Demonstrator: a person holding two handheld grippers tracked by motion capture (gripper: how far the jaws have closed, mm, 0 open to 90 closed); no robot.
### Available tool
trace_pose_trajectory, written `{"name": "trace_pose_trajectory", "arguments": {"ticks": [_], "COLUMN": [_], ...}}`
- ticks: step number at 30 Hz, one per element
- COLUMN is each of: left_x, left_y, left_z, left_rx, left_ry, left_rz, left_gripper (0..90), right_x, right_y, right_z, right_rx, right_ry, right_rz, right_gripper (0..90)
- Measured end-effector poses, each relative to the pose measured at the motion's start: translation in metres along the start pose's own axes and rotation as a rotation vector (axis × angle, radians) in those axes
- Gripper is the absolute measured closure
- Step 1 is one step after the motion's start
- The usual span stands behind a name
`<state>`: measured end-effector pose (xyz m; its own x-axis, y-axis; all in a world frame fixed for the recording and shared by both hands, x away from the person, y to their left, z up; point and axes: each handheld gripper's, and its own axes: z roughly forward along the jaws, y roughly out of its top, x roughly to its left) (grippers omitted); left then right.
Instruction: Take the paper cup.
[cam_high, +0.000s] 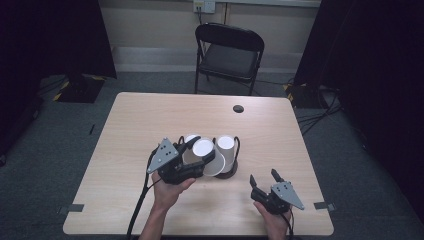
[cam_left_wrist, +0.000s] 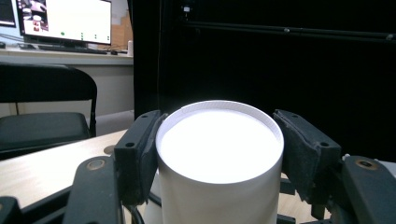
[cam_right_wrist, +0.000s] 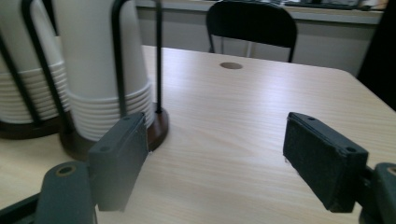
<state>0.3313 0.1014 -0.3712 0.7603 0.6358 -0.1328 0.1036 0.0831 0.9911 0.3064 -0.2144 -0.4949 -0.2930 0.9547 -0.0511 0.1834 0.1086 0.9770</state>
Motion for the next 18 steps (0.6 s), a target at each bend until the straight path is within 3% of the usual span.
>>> {"name": "trace_pose_trajectory", "arguments": {"ticks": [5, 9, 13, 18], "left_x": [0.000, -0.001, 0.001, 0.004], "left_y": [-0.011, -0.018, -0.023, -0.030], "left_z": [-0.005, -0.010, -0.015, -0.018], "left_rx": [0.010, 0.024, 0.029, 0.039], "left_ry": [0.013, 0.020, 0.033, 0.029], "left_rz": [-0.023, -0.041, -0.084, -0.123], "left_gripper": [35.0, 35.0, 35.0, 35.0], "right_x": [0.009, 0.023, 0.039, 0.049], "right_y": [0.001, 0.002, 0.005, 0.008], "right_z": [0.001, 0.003, 0.004, 0.003], "right_rx": [-0.001, 0.008, 0.023, -0.013], "right_ry": [0.061, 0.137, 0.212, 0.275], "right_rz": [-0.016, -0.045, -0.072, -0.029], "right_gripper": [24.5, 26.3, 26.2, 25.6]}}
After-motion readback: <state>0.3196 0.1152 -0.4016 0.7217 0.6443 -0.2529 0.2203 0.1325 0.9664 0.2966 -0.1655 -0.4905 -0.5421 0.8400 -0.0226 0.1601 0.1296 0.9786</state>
